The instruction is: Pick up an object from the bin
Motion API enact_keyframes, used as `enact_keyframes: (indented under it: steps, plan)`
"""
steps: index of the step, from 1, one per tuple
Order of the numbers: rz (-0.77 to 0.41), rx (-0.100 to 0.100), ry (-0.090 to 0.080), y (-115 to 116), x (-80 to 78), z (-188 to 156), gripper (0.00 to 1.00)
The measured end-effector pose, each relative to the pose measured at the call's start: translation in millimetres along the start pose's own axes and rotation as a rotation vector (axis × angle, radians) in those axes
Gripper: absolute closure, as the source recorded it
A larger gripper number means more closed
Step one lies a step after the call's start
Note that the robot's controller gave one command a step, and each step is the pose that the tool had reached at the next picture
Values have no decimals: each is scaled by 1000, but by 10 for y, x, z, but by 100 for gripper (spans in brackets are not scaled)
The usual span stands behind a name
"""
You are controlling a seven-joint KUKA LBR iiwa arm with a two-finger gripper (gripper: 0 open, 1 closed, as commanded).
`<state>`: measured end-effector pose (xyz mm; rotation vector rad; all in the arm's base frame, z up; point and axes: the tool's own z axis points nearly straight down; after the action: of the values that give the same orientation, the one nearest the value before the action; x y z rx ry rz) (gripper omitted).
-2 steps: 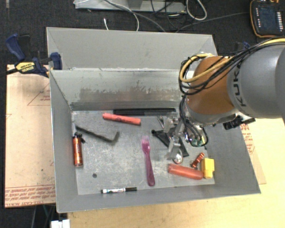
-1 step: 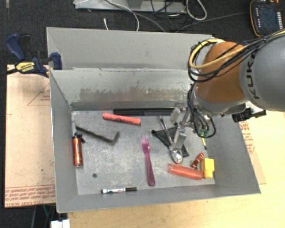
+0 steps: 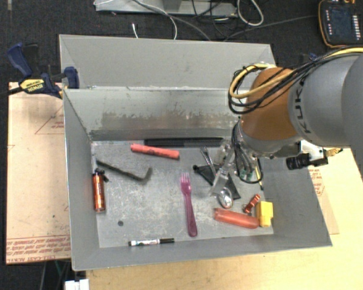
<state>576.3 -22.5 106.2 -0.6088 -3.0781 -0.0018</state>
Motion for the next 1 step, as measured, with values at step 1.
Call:
enact_keyframes:
  steps: [1]
  plan:
    - [142, -11, -18, -107, 45, 369, 0]
